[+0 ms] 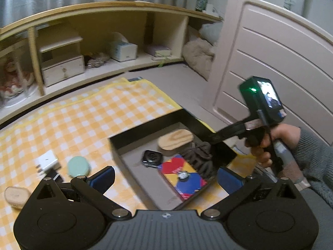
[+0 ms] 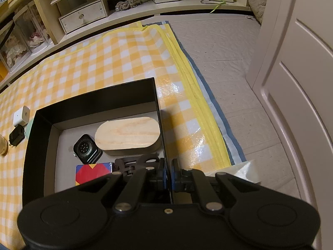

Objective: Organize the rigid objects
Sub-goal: 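Withdraw the open left tool from the box toward the cloth, then lower the left tool onto the beige earbud case and close it, then carry the earbud case with the left tool into the black box, then release the earbud case in the box by opening the left tool, then move the left tool back over the cloth to the black charger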

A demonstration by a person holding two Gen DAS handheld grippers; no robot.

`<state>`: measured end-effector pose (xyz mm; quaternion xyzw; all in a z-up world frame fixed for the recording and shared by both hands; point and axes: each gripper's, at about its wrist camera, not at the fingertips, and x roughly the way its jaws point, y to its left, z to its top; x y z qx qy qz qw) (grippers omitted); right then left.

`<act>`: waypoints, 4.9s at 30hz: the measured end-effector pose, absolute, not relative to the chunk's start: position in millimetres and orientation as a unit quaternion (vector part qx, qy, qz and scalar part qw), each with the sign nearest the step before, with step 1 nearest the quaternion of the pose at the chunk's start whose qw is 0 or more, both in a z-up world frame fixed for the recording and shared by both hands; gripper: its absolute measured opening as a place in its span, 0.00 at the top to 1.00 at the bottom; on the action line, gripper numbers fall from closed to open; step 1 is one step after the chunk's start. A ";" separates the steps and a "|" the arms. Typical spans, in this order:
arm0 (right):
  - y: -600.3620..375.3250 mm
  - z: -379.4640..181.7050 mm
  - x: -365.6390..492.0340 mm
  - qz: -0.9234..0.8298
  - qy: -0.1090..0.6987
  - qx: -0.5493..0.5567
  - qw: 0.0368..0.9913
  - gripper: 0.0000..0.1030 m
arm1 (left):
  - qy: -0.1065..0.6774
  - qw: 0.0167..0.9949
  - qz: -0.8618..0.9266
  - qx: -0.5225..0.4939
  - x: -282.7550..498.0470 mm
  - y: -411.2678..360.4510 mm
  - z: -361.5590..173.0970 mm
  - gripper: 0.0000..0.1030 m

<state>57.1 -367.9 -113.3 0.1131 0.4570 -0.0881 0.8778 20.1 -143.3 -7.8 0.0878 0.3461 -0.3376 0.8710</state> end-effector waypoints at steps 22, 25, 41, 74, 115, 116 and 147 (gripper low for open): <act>-365.6 -114.4 57.2 -0.093 0.460 0.105 0.877 0.95 | 0.357 0.914 -0.169 0.092 119.7 22.2 -48.0 0.00; -366.0 -113.7 57.2 -0.094 0.461 0.103 0.876 0.95 | 0.365 0.913 -0.155 0.094 133.2 33.7 -56.0 0.01; -366.2 -114.1 56.9 -0.094 0.461 0.102 0.877 0.94 | 0.389 0.895 -0.171 0.138 159.4 33.7 -88.8 0.25; -368.9 -114.4 55.7 -0.087 0.458 0.108 0.878 0.94 | 0.278 0.765 -0.463 0.350 96.1 -199.4 -59.0 0.25; -365.3 -114.2 57.2 -0.087 0.458 0.112 0.877 0.94 | 0.345 0.814 -0.433 0.177 66.2 -172.7 -30.2 0.02; -365.7 -114.2 57.2 -0.087 0.458 0.113 0.878 0.94 | 0.349 0.818 -0.427 0.164 63.7 -170.2 -28.4 0.00; -362.5 -113.5 55.1 -0.097 0.464 0.103 0.875 0.94 | 0.372 0.865 -0.335 0.009 26.8 -127.5 -27.4 0.00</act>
